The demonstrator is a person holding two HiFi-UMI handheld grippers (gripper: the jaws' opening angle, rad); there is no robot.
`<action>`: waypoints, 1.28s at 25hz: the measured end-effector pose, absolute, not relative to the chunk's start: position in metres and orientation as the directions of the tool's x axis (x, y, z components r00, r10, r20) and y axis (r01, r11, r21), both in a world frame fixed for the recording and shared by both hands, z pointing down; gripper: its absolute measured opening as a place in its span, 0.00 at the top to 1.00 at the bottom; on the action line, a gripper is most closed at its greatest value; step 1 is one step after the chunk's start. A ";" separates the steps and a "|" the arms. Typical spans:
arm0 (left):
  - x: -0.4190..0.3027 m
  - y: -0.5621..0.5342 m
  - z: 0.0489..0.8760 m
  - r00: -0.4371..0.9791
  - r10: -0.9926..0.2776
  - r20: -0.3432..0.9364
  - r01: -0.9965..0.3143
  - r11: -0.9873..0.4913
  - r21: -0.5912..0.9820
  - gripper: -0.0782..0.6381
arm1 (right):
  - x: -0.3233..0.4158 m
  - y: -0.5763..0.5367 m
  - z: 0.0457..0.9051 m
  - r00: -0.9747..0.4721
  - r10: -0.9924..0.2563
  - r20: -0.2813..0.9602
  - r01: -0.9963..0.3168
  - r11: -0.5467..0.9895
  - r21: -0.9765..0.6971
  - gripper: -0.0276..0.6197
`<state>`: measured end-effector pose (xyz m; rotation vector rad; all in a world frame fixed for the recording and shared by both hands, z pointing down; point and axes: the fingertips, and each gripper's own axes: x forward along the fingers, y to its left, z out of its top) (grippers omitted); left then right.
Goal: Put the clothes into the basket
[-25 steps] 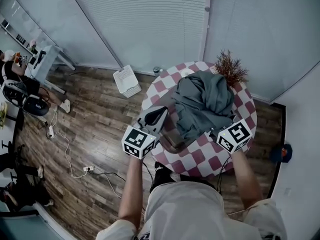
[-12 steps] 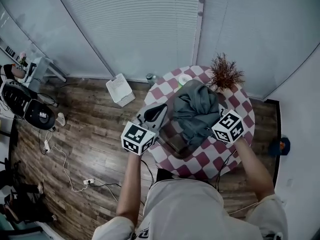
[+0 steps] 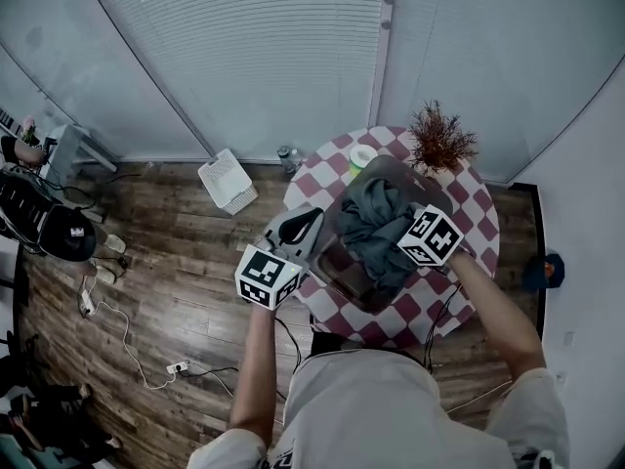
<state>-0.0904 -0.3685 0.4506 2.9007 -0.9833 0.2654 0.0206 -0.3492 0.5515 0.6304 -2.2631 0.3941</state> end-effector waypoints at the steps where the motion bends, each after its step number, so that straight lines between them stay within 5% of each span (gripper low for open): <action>1: -0.095 -0.369 0.452 0.781 -0.598 0.181 -0.610 -0.792 0.014 0.87 | 0.020 -0.350 0.556 -0.590 -0.304 0.748 -0.556 0.825 -0.103 0.64; 18: -0.149 -0.357 0.490 0.807 -0.565 0.168 -0.582 -0.811 0.065 0.87 | -0.005 -0.359 0.659 -0.273 -0.051 0.961 -0.484 0.871 -0.092 0.64; 32: -0.186 -0.343 0.498 0.803 -0.550 0.227 -0.575 -0.817 0.053 0.87 | 0.000 -0.359 0.765 -0.211 0.067 0.975 -0.635 0.749 -0.189 0.64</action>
